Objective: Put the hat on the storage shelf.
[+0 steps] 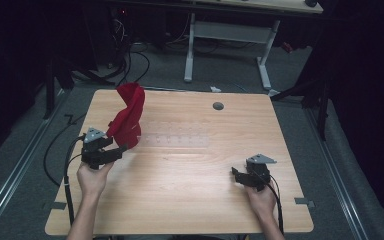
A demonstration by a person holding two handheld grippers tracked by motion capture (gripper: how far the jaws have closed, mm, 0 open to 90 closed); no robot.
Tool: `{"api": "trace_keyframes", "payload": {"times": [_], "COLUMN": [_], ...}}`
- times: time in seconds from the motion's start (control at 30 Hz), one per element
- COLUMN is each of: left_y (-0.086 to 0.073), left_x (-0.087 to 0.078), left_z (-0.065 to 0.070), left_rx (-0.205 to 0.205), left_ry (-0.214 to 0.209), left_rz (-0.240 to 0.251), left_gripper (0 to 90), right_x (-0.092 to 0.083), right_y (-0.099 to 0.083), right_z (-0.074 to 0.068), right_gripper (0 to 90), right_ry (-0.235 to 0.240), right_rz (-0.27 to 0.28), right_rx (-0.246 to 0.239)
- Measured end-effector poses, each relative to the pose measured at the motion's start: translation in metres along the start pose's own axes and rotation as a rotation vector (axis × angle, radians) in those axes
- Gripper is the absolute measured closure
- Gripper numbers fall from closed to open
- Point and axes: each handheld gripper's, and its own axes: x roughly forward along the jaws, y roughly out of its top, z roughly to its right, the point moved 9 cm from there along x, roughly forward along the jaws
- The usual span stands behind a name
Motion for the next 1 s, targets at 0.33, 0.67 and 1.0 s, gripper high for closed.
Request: {"api": "trace_keyframes", "payload": {"times": [0.33, 0.67, 1.0], "left_y": [-0.002, -0.01, -0.032], "left_x": [-0.019, -0.032, -0.037], "left_z": [0.001, 0.012, 0.023], "left_rx": [-0.05, -0.051, -0.069], "left_ry": [-0.028, -0.061, -0.1], "left_rz": [-0.002, -0.006, -0.054], "left_gripper": [36.0, 35.0, 32.7], "right_x": [0.0, 0.0, 0.0], "right_y": [0.0, 0.0, 0.0], "right_z": [0.0, 0.0, 0.0], "right_gripper": [32.5, 32.6, 32.5], "right_ry": [0.001, 0.001, 0.001], "right_rz": [0.001, 0.001, 0.001], "right_rx": [-0.001, 0.0, -0.001]}}
